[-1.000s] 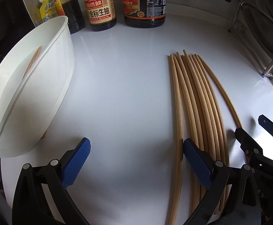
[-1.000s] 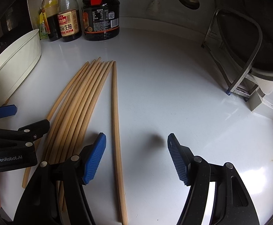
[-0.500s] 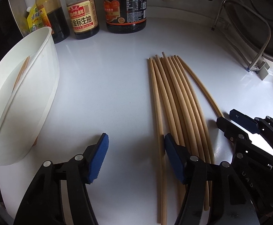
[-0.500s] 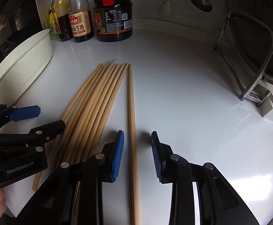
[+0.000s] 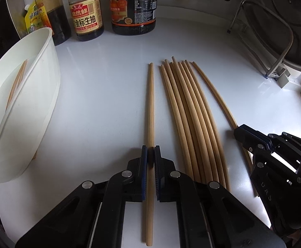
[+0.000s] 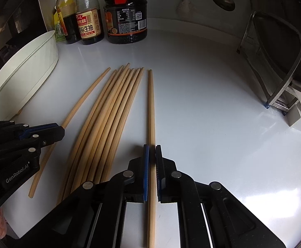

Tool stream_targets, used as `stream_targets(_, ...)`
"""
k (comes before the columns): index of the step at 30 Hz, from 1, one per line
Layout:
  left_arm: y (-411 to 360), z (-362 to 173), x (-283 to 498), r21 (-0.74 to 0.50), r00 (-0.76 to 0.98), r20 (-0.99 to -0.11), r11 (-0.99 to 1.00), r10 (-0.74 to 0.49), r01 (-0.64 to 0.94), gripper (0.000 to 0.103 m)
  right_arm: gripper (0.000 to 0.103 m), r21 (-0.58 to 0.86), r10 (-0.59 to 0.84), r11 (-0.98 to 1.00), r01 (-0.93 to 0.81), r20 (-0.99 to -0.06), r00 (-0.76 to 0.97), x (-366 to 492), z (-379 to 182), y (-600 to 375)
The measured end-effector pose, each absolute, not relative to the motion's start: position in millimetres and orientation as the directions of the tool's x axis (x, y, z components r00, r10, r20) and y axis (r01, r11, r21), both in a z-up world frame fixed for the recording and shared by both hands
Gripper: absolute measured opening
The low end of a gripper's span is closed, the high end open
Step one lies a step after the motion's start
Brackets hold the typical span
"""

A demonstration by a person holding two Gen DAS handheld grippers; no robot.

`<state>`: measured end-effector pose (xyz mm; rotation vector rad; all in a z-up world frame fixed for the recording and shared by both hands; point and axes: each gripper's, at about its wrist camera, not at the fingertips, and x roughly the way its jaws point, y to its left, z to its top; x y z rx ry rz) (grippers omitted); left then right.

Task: Organize utensils
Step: 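Carry the chopstick in the left gripper over the basin while the right gripper carries its own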

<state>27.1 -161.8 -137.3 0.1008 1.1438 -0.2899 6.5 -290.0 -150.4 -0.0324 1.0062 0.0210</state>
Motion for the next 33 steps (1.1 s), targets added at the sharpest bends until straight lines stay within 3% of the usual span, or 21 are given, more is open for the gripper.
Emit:
stream_targets(9, -157, -106, 21, -0.106, 0.400, -0.887, 0.945, -0.230, 0.308, 0.007, 0.006, 0.040, 0.027, 0.999, 0.013, -0.846, 0.533, -2, -125, -289)
stream_targets(19, -119, -40, 32, -0.161, 0.488, -0.821, 0.939, -0.298, 0.302, 0.007, 0.006, 0.014, 0.014, 1.000, -0.005, -0.790, 0.613, 3, -50, -254)
stream_targets(26, -47, -11, 50, -0.154, 0.541, -0.799, 0.959, -0.263, 0.239, 0.007, 0.006, 0.051, 0.110, 0.993, -0.109, -0.749, 0.653, 40, -18, -192)
stream_targets(33, 36, -11, 77, -0.107, 0.558, -0.812, 0.983, -0.172, 0.147, 0.007, 0.006, 0.088, 0.229, 0.963, -0.254, -0.760, 0.609, 86, -26, -101)
